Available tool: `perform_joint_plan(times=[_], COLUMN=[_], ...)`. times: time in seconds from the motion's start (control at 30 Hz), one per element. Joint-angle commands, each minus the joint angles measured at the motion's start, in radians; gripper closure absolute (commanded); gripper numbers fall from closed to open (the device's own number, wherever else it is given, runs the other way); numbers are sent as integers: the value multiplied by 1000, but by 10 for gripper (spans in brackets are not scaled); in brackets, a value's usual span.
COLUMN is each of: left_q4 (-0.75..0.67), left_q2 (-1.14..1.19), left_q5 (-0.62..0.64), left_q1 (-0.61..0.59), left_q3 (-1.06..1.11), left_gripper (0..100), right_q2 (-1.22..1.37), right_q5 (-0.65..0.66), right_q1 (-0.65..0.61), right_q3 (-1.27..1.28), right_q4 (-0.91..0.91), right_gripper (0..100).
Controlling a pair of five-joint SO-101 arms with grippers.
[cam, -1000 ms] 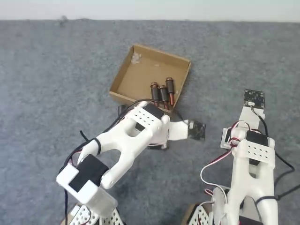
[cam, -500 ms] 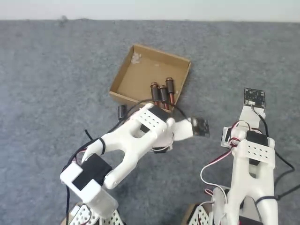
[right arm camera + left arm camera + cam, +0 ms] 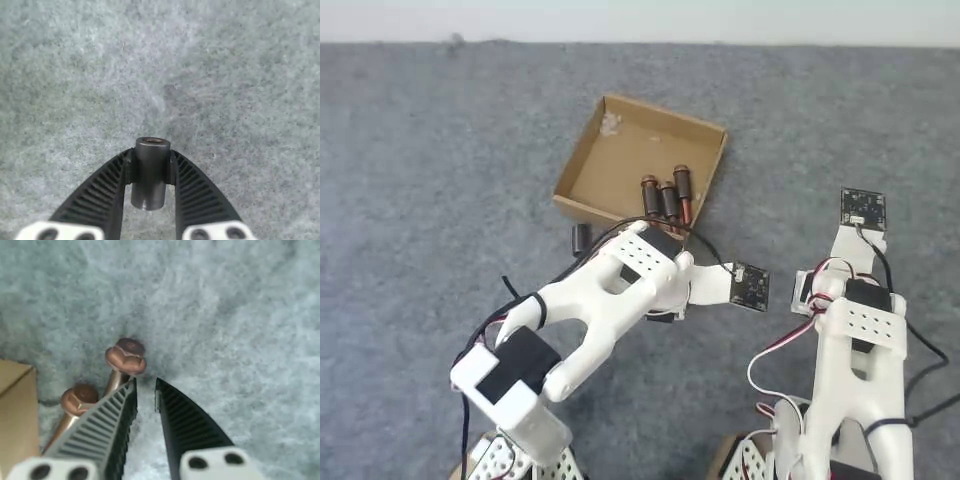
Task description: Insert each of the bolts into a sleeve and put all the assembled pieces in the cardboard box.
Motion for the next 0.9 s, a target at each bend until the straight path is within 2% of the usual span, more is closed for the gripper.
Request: perform_joint_plan(times=[0.0,0.13,0.23,0.33,0.6,0.8,0.87], left_q4=[-12,-15,-69,-114,-124,-121,-63], left_q2=[-61,-150,-180,-178,-175,-37,18], left_q5=[-8,32,44,41,-38,-48,-46], left_q1=[-2,-18,-40,-41,-54,-49,-49], left_q3=[-36,-31,-4,35,81,-2,-76], left_gripper=[945,907,861,859,859,859,859], right_q2=[-28,-27,-27,-27,-27,-27,-27], right_q5=[18,18,18,18,18,18,18], right_q1=[-7,-13,-12,-12,-12,-13,-13], right_q3=[-31,-29,-29,-29,-29,-29,-29], right_q4=[-24,-24,-24,-24,-24,-24,-24], right_gripper=[991,991,991,991,991,991,991])
